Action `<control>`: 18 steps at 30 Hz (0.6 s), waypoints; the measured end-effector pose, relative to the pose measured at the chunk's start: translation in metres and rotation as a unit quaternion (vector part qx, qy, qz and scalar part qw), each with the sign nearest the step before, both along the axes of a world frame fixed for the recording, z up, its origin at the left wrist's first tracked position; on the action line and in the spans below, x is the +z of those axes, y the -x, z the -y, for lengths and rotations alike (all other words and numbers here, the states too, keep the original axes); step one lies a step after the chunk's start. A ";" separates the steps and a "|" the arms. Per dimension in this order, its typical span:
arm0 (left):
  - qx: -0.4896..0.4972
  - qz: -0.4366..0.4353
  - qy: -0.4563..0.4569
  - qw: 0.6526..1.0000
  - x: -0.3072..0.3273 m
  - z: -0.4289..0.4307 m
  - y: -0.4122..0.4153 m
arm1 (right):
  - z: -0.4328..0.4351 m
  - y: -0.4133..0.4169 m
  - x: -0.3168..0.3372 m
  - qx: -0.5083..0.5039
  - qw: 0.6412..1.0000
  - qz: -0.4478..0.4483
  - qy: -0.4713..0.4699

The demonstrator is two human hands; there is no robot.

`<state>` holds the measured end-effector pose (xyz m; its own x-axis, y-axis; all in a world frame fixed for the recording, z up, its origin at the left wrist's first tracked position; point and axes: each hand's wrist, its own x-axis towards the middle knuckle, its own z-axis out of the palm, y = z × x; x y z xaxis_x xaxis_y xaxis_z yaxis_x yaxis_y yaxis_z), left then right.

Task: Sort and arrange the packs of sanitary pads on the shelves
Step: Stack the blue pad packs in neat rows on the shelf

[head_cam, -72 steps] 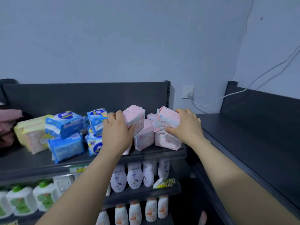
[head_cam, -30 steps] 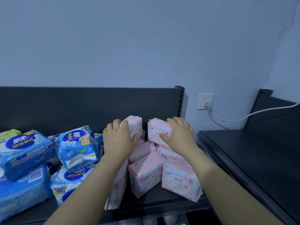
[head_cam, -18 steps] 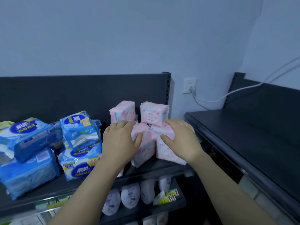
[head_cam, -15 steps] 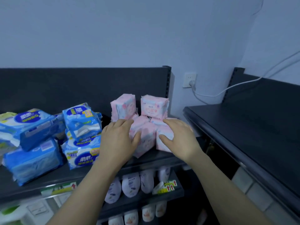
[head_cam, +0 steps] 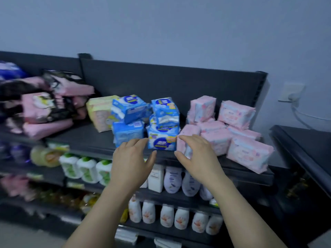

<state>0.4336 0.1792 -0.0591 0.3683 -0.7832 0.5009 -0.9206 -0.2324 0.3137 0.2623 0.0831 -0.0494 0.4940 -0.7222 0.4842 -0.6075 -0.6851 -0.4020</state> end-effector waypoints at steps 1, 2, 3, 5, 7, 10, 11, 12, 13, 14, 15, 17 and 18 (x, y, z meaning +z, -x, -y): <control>0.024 -0.001 0.001 1.000 0.000 -0.013 -0.007 | -0.006 -0.011 -0.002 0.020 1.000 -0.004 -0.002; 0.045 -0.004 0.006 0.999 -0.001 -0.027 -0.014 | -0.013 -0.023 -0.005 0.040 0.999 -0.008 -0.004; 0.062 -0.010 0.009 0.998 -0.001 -0.041 -0.020 | -0.020 -0.034 -0.008 0.058 0.998 -0.012 -0.005; 0.092 -0.024 0.012 0.995 -0.001 -0.070 -0.034 | -0.036 -0.057 -0.011 0.088 0.996 -0.015 -0.013; 0.123 -0.037 0.013 0.992 0.000 -0.096 -0.049 | -0.053 -0.078 -0.010 0.109 0.994 -0.023 -0.022; 0.175 -0.051 0.018 0.983 0.002 -0.127 -0.076 | -0.072 -0.110 -0.004 0.152 0.988 -0.021 -0.015; 0.185 -0.058 0.024 0.981 0.004 -0.135 -0.085 | -0.077 -0.121 -0.001 0.163 0.986 -0.023 -0.013; 0.192 -0.066 0.031 0.979 0.005 -0.142 -0.095 | -0.082 -0.132 0.001 0.174 0.984 -0.023 -0.012; 0.197 -0.073 0.037 0.977 0.007 -0.148 -0.104 | -0.086 -0.143 0.004 0.183 0.983 -0.023 -0.012; 0.201 -0.077 0.041 0.976 0.009 -0.154 -0.114 | -0.089 -0.155 0.005 0.190 0.981 -0.022 -0.011; 0.205 -0.077 0.042 0.975 0.011 -0.158 -0.125 | -0.093 -0.167 0.008 0.195 0.980 -0.023 -0.010; 0.215 -0.073 0.041 0.973 0.016 -0.166 -0.150 | -0.099 -0.194 0.013 0.202 0.979 -0.021 -0.007; 0.220 -0.072 0.044 0.972 0.019 -0.170 -0.164 | -0.102 -0.209 0.015 0.202 0.979 -0.017 -0.002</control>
